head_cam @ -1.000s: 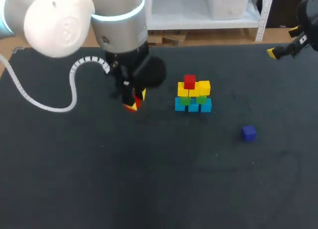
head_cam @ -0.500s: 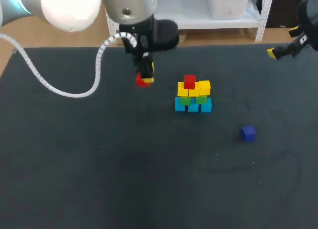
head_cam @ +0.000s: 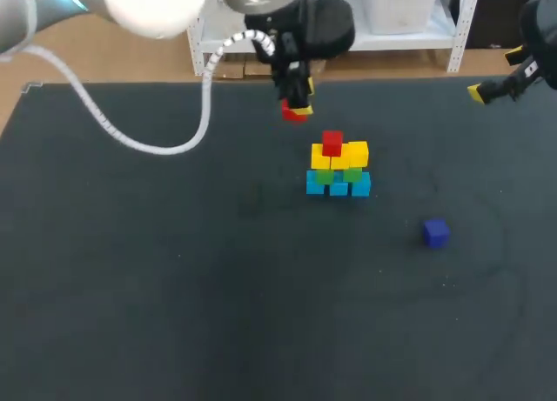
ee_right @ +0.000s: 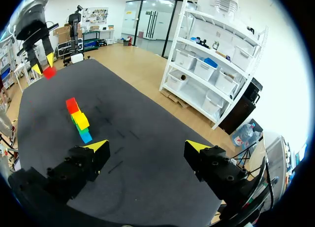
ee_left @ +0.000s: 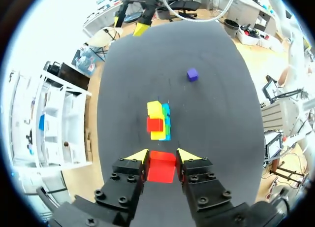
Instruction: Place the blue cubes, place green cubes on the blue cubes, place the yellow cubes on the green cubes, then place the red cubes on the yellow cubes, and place purple cube on the red cubes.
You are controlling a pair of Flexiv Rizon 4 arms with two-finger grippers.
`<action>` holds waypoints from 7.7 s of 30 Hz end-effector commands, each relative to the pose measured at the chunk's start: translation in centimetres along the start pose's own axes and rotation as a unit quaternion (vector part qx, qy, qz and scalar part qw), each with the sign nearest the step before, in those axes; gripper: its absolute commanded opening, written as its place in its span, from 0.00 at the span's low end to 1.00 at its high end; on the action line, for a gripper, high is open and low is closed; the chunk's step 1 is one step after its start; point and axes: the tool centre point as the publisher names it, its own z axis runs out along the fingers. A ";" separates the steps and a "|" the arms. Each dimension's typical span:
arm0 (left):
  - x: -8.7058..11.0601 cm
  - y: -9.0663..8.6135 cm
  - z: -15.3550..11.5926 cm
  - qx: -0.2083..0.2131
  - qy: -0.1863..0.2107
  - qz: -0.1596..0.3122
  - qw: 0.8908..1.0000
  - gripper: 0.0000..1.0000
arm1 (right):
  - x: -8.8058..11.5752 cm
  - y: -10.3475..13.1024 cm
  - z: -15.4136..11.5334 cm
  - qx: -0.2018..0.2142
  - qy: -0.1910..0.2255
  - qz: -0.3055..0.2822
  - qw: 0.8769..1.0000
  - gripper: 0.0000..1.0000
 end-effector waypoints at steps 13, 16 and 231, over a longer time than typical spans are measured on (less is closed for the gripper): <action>-6.4 5.3 2.3 0.074 -0.033 -0.012 0.997 0.00 | 0.0 0.4 -0.2 0.027 0.002 0.001 1.000 1.00; -7.4 5.0 3.1 0.085 -0.035 -0.007 0.996 0.00 | 0.0 0.4 -0.2 0.027 0.002 0.001 1.000 1.00; 12.3 0.4 -1.5 -0.250 0.044 -0.368 0.894 1.00 | 0.0 0.4 -0.2 0.027 0.002 0.001 1.000 1.00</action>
